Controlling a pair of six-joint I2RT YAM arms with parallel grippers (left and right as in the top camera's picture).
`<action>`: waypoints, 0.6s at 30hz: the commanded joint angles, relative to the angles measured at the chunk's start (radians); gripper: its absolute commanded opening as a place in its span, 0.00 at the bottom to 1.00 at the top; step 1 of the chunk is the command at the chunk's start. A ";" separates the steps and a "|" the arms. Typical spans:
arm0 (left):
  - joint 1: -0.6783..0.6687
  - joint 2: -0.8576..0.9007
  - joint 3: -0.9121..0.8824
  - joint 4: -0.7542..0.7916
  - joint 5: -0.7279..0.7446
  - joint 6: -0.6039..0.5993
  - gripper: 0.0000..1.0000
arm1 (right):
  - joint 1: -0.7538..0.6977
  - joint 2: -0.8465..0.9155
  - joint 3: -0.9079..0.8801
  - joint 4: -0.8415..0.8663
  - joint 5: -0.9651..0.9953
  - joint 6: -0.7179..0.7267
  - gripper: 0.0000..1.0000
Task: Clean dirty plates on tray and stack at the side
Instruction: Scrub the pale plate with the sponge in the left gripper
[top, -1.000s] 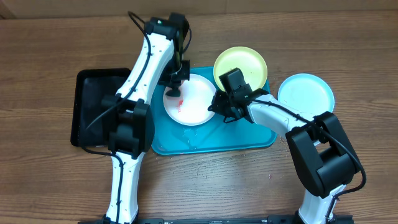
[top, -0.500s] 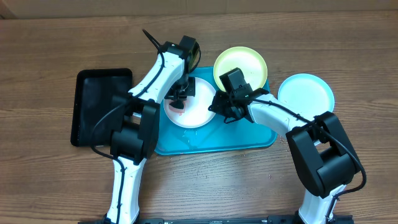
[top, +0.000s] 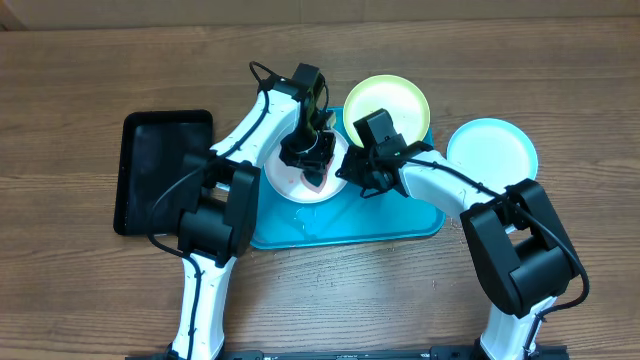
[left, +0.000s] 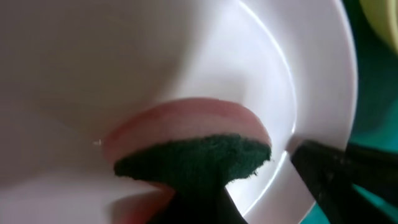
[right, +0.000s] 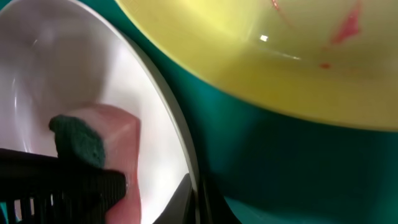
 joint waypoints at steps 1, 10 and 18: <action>0.016 0.058 0.013 0.015 -0.383 -0.304 0.04 | 0.001 0.023 0.013 -0.007 -0.020 0.010 0.04; 0.015 0.058 0.041 -0.214 -0.571 -0.377 0.04 | 0.000 0.023 0.013 -0.006 -0.020 0.010 0.04; 0.013 0.058 0.041 -0.082 -0.141 0.176 0.04 | 0.000 0.023 0.013 -0.006 -0.024 0.010 0.04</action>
